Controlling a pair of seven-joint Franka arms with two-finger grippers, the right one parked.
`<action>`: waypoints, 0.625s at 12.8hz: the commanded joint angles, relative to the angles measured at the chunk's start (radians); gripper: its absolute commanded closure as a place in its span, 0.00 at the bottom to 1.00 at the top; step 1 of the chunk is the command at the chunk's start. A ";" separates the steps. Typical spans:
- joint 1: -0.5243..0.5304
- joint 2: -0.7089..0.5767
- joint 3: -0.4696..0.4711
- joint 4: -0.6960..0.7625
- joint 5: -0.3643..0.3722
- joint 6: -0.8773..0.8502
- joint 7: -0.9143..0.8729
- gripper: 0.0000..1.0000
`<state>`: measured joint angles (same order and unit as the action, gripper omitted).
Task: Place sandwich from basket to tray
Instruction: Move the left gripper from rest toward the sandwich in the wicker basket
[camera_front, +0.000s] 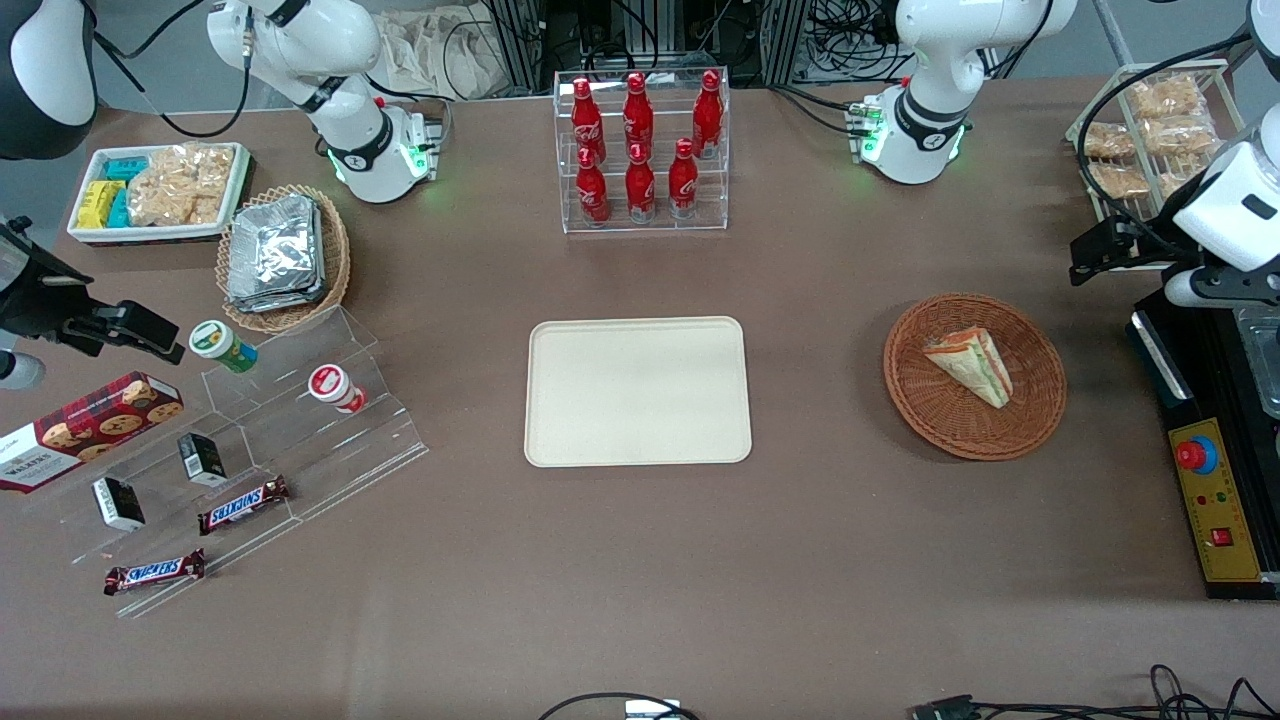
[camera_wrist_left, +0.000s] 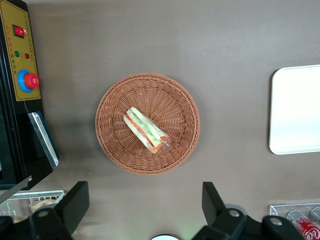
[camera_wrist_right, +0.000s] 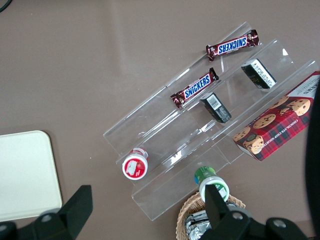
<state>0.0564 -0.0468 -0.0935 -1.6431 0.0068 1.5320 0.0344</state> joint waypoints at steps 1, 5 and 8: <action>-0.012 -0.010 0.012 0.011 -0.016 -0.039 0.007 0.00; -0.009 0.007 0.017 0.008 0.004 -0.053 0.007 0.00; 0.002 0.019 0.021 -0.039 0.005 -0.033 -0.011 0.00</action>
<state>0.0582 -0.0313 -0.0806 -1.6537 0.0064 1.4953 0.0321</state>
